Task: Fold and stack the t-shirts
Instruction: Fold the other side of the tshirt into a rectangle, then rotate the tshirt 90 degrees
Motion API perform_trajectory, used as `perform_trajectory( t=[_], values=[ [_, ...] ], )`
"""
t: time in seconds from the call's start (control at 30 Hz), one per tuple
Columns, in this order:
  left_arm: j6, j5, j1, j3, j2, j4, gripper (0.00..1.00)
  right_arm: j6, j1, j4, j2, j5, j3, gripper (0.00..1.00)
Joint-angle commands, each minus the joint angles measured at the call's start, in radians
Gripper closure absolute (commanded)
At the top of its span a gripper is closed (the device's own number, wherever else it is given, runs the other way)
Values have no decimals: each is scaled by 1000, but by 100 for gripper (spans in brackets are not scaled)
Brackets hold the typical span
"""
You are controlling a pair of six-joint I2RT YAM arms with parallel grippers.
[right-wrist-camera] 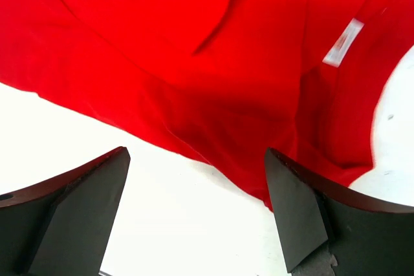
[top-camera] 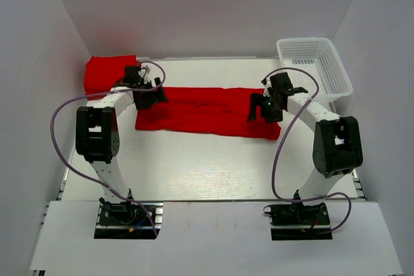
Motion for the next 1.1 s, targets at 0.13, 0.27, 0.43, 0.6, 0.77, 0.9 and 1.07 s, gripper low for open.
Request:
perform_trajectory(
  t=[0.13, 0.27, 0.43, 0.6, 0.77, 0.9, 1.07],
  values=[
    [-20, -26, -29, -233, -110, -12, 0, 68, -4, 99, 57, -31, -13, 10],
    [-60, -59, -29, -357, -123, -2, 0, 76, -7, 104, 165, -12, 24, 10],
    [-106, -91, -20, -521, -199, -30, 0, 50, -24, 55, 255, 84, 119, 10],
    [-178, -53, -29, -682, -322, -100, 0, 27, -42, -5, 419, 75, 300, 10],
    [-203, 143, -74, -836, -433, -73, 0, -5, -35, -111, 593, -58, 603, 10],
    [-223, 197, -126, -859, -468, -74, 0, 40, -24, -71, 743, -276, 827, 10],
    [-270, 276, -240, -848, -448, -56, 0, 209, 1, 139, 867, -363, 948, 10]
  ],
)
